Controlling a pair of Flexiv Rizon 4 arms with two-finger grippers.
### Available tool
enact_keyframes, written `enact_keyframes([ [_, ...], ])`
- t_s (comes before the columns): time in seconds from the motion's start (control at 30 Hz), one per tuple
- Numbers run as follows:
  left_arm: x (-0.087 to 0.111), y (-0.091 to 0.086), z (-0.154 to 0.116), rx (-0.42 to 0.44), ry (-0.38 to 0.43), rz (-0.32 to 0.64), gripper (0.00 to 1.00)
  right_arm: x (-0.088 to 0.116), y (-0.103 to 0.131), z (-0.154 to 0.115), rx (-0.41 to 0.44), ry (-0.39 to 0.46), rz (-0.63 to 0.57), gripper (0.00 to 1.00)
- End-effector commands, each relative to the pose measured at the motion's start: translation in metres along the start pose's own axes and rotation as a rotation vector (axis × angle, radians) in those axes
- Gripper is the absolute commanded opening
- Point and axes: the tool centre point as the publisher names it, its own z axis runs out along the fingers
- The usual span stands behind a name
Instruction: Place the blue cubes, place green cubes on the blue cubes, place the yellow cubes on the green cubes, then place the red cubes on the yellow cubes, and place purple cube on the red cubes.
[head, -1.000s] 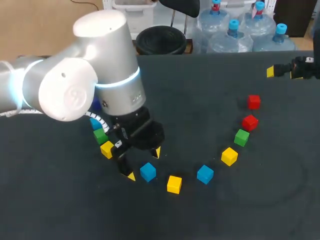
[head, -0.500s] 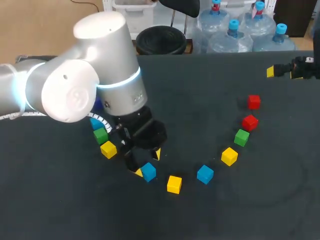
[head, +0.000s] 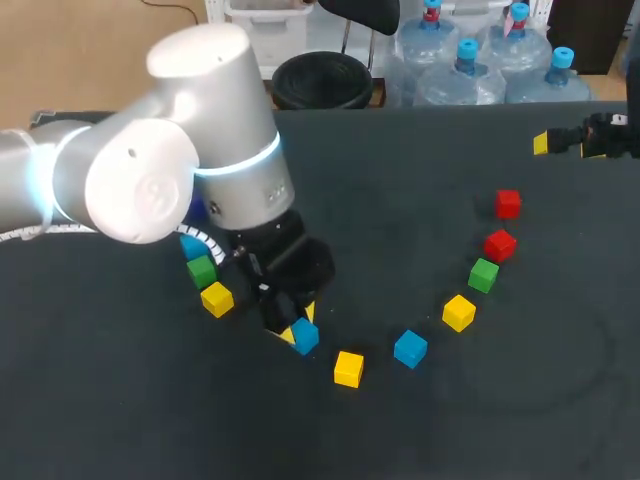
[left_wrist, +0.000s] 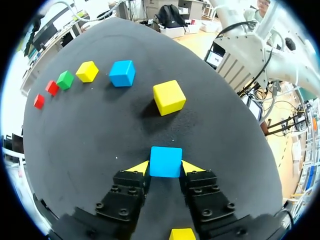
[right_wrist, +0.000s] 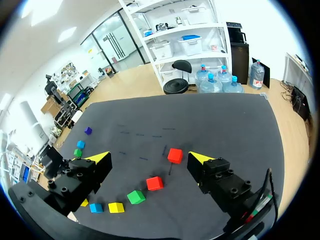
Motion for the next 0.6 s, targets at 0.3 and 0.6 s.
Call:
enact_keyframes([
  [0.3,0.008,0.018,-0.036,-0.009,0.017,-0.181,0.00,0.000,0.001,0.000,0.003,-0.001,0.000,1.00],
  [0.6,0.009,0.056,-0.061,-0.060,-0.001,-0.388,0.00,0.000,0.001,0.000,0.003,-0.001,0.000,1.00],
])
